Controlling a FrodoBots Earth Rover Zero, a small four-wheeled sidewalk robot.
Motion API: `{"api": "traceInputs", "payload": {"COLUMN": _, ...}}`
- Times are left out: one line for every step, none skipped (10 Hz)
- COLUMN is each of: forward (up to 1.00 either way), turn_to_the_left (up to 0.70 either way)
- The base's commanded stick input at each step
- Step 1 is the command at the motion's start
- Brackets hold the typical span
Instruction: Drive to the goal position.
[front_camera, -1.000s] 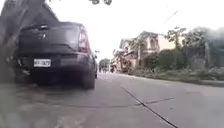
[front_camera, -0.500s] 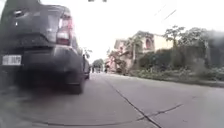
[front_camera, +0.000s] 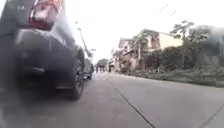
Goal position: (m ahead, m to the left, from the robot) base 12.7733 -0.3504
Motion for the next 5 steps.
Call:
{"api": "traceInputs", "payload": {"forward": 1.0, "turn_to_the_left": 0.02}}
{"api": "traceInputs", "payload": {"forward": 1.0, "turn_to_the_left": 0.07}}
{"api": "traceInputs", "payload": {"forward": 1.0, "turn_to_the_left": 0.18}}
{"api": "traceInputs", "payload": {"forward": 1.0, "turn_to_the_left": 0.06}}
{"api": "traceInputs", "payload": {"forward": 1.0, "turn_to_the_left": 0.02}}
